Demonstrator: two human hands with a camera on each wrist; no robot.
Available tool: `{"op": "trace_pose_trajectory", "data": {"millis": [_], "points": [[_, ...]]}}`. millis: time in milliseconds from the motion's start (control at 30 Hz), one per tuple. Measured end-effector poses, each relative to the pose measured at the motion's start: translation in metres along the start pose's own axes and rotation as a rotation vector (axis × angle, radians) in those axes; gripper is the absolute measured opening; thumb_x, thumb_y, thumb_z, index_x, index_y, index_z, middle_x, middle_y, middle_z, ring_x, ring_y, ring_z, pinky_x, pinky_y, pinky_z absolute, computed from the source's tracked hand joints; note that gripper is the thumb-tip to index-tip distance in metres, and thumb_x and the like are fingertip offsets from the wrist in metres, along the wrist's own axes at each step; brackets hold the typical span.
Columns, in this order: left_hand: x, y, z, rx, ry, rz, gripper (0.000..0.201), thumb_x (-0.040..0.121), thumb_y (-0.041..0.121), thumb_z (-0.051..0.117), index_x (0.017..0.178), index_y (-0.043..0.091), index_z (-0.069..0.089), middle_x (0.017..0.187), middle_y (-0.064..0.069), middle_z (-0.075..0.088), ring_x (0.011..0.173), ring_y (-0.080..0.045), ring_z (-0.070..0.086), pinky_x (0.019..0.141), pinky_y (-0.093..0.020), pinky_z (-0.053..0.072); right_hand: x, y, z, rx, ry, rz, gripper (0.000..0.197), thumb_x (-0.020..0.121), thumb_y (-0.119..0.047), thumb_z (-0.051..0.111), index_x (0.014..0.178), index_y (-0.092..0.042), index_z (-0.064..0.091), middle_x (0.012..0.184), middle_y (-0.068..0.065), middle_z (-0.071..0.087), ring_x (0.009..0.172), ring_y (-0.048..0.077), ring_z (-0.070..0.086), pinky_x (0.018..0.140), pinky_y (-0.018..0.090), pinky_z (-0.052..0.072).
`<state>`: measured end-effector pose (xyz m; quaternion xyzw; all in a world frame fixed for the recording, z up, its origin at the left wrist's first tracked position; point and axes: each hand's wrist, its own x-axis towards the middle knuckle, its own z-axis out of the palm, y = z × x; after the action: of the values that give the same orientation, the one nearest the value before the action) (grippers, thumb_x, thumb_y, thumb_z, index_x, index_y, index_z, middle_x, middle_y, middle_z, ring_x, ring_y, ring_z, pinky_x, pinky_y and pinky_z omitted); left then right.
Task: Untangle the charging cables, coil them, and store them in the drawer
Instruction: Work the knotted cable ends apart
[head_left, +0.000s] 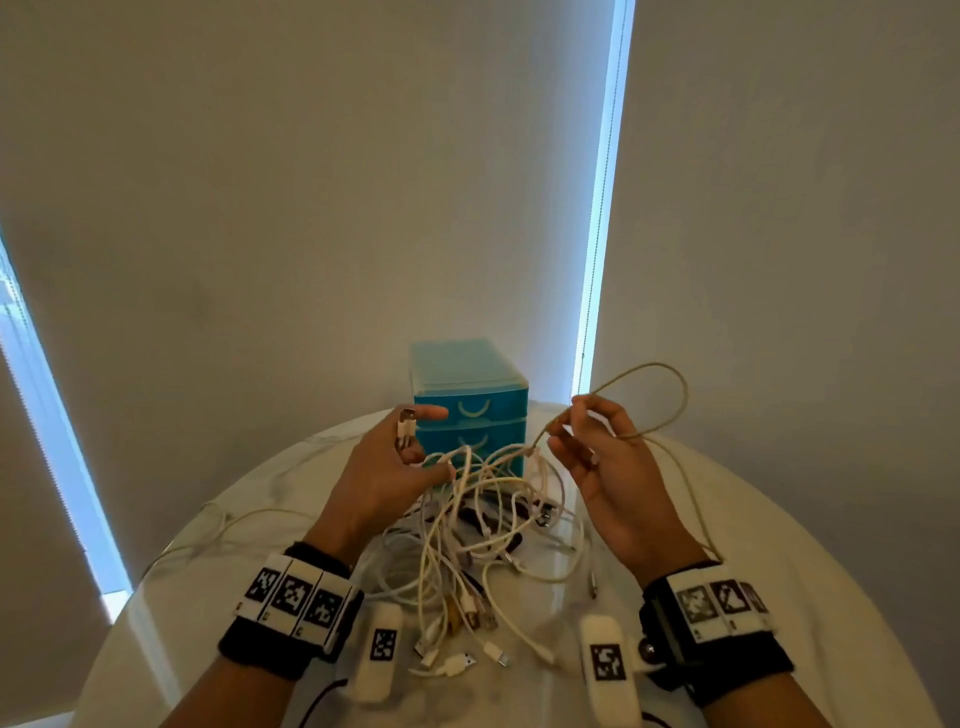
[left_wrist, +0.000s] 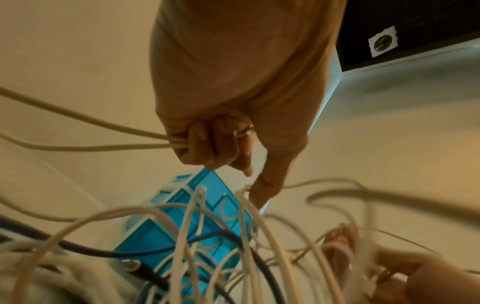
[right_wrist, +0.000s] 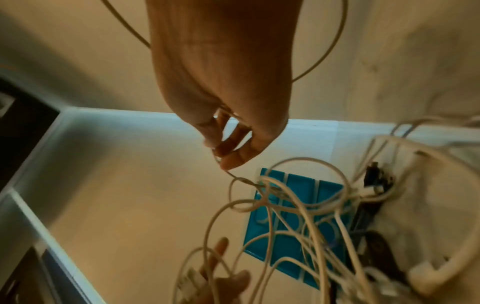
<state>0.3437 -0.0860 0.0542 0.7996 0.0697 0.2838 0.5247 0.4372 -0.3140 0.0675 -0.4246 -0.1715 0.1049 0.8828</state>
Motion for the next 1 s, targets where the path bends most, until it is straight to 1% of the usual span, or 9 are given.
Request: {"op": "trace_pose_trajectory", "data": {"millis": [100, 200, 267, 367, 533, 633, 767, 900, 1000], "points": [[-0.003, 0.016, -0.002, -0.096, -0.143, 0.097, 0.059, 0.088, -0.005, 0.071, 0.126, 0.040, 0.070, 0.076, 0.005, 0.042, 0.067, -0.008, 0.043, 0.070, -0.023, 0.046, -0.001, 0.002, 0.003, -0.086, 0.014, -0.015, 0.012, 0.107, -0.005, 0.062, 0.118, -0.004, 0.065, 0.091, 0.010, 0.075, 0.097, 0.027, 0.073, 0.089, 0.031, 0.065], [-0.007, 0.031, 0.004, -0.174, -0.335, 0.054, 0.043, 0.091, 0.007, 0.060, 0.122, 0.032, 0.076, 0.096, 0.008, 0.069, 0.089, -0.005, 0.066, 0.079, -0.021, 0.051, -0.004, -0.002, 0.008, -0.080, -0.035, 0.003, 0.016, 0.107, -0.008, 0.063, 0.122, -0.002, 0.066, 0.098, 0.014, 0.077, 0.100, 0.027, 0.077, 0.091, 0.032, 0.065], [-0.009, 0.037, 0.016, -0.106, -0.321, 0.011, 0.023, 0.106, 0.024, 0.059, 0.118, 0.033, 0.076, 0.097, 0.022, 0.076, 0.089, 0.006, 0.070, 0.080, -0.018, 0.053, -0.006, -0.005, 0.012, -0.054, -0.088, 0.003, 0.014, 0.106, -0.010, 0.063, 0.119, -0.005, 0.066, 0.102, 0.016, 0.077, 0.102, 0.029, 0.078, 0.093, 0.034, 0.065], [-0.009, 0.031, 0.028, 0.029, -0.276, 0.026, 0.020, 0.099, 0.053, 0.069, 0.115, 0.042, 0.073, 0.103, 0.019, 0.078, 0.096, 0.002, 0.074, 0.092, -0.030, 0.059, -0.008, -0.009, 0.016, 0.002, -0.139, -0.004, 0.012, 0.106, -0.013, 0.064, 0.115, -0.008, 0.068, 0.105, 0.015, 0.076, 0.104, 0.028, 0.077, 0.093, 0.033, 0.064], [-0.009, 0.026, 0.028, -0.022, -0.124, 0.130, 0.012, 0.101, 0.042, 0.073, 0.105, 0.032, 0.079, 0.101, 0.013, 0.080, 0.095, -0.003, 0.075, 0.090, -0.024, 0.057, -0.012, -0.002, 0.018, -0.051, -0.181, -0.021, 0.015, 0.107, -0.014, 0.062, 0.117, -0.006, 0.069, 0.106, 0.016, 0.076, 0.105, 0.027, 0.074, 0.095, 0.033, 0.063], [-0.009, 0.024, 0.028, -0.018, -0.201, 0.146, 0.012, 0.099, 0.031, 0.077, 0.111, 0.029, 0.079, 0.104, 0.012, 0.081, 0.099, -0.003, 0.076, 0.085, -0.014, 0.057, -0.013, 0.002, 0.020, -0.070, -0.182, -0.029, 0.014, 0.108, -0.014, 0.061, 0.117, -0.007, 0.070, 0.107, 0.016, 0.076, 0.105, 0.027, 0.075, 0.095, 0.032, 0.063], [-0.007, 0.023, 0.030, -0.015, -0.233, 0.114, 0.018, 0.095, 0.031, 0.083, 0.112, 0.029, 0.079, 0.104, 0.010, 0.082, 0.101, -0.006, 0.077, 0.089, -0.020, 0.061, -0.011, 0.004, 0.018, -0.071, -0.158, -0.057, 0.019, 0.107, -0.013, 0.063, 0.122, -0.003, 0.068, 0.109, 0.017, 0.078, 0.107, 0.028, 0.077, 0.092, 0.031, 0.063], [-0.008, 0.017, 0.031, -0.013, -0.061, 0.154, 0.010, 0.093, 0.034, 0.083, 0.102, 0.030, 0.082, 0.100, 0.014, 0.081, 0.099, -0.002, 0.075, 0.082, -0.013, 0.057, -0.012, 0.002, 0.013, -0.480, -0.262, -0.124, 0.044, 0.092, -0.025, 0.084, 0.132, -0.017, 0.066, 0.124, 0.002, 0.078, 0.118, 0.014, 0.075, 0.095, 0.027, 0.061], [-0.006, 0.014, 0.029, -0.023, -0.018, 0.138, 0.008, 0.091, 0.034, 0.084, 0.098, 0.030, 0.082, 0.102, 0.018, 0.081, 0.104, 0.002, 0.073, 0.093, -0.023, 0.055, -0.008, 0.010, 0.003, -0.907, -0.250, -0.157, 0.064, 0.073, -0.043, 0.097, 0.127, -0.035, 0.063, 0.122, -0.011, 0.075, 0.116, -0.001, 0.069, 0.091, 0.018, 0.054]]}}
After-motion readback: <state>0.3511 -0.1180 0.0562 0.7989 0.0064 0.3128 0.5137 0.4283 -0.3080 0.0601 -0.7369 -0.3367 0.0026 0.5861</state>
